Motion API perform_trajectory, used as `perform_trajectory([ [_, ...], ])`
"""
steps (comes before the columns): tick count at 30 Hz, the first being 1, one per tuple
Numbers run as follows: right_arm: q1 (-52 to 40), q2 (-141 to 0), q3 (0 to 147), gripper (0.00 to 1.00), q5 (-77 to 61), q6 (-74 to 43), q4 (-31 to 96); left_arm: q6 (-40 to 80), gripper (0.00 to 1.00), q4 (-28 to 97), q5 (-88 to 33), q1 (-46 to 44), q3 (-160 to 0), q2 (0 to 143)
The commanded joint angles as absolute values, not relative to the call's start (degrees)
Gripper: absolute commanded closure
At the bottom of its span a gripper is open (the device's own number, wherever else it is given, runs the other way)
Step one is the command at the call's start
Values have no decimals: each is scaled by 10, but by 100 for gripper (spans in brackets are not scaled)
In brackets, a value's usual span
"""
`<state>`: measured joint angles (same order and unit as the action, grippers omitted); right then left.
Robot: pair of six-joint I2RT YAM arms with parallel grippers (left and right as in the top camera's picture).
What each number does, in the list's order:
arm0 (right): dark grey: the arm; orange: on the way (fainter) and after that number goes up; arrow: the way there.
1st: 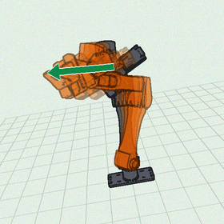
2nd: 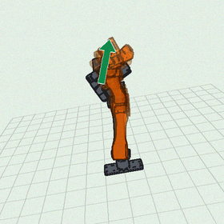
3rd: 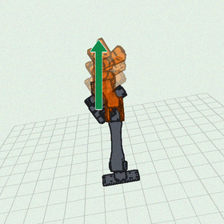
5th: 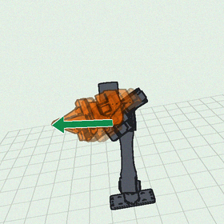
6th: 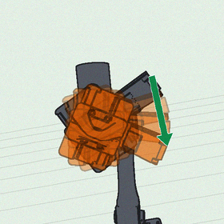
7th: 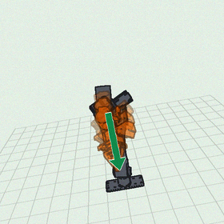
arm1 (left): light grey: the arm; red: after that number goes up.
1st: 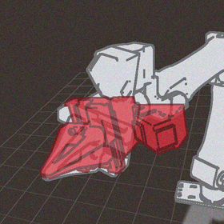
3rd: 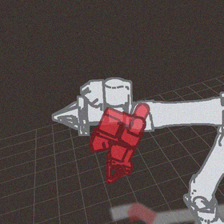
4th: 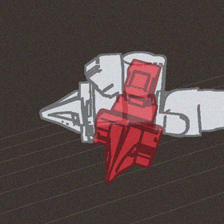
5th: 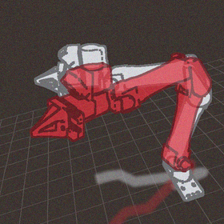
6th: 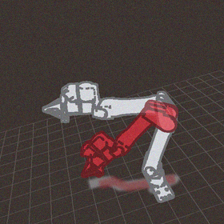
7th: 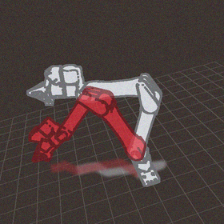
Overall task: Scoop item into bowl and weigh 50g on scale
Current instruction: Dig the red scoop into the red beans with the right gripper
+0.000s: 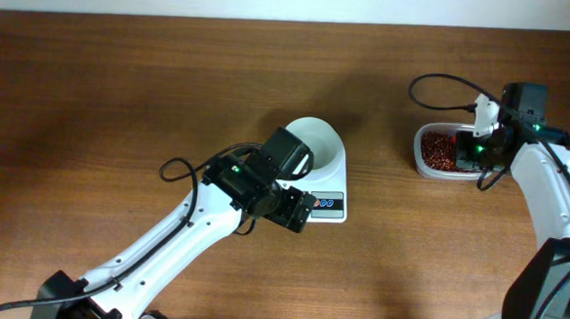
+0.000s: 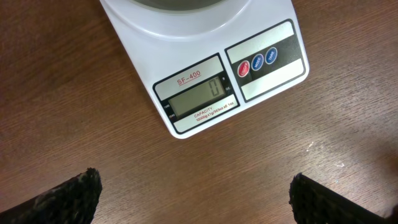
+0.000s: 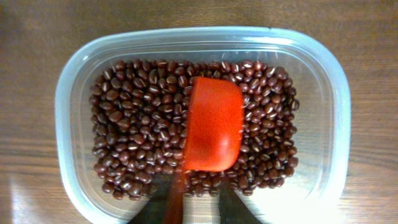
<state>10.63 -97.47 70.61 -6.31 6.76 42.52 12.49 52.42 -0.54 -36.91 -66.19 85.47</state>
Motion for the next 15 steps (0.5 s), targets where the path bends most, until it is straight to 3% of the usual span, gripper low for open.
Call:
perform_trajectory([
  [1, 106, -980, 714, 63, -58, 66, 417, 128, 1, 523, 0, -371, -657, 845],
  [3, 105, -980, 714, 64, -80, 66, 409, 128, 1, 522, 0, -371, -657, 845],
  [8, 105, -980, 714, 82, -51, 66, 414, 128, 1, 522, 0, -371, -657, 845],
  [15, 105, -980, 714, 83, -16, 66, 412, 128, 1, 523, 0, -371, -657, 845],
])
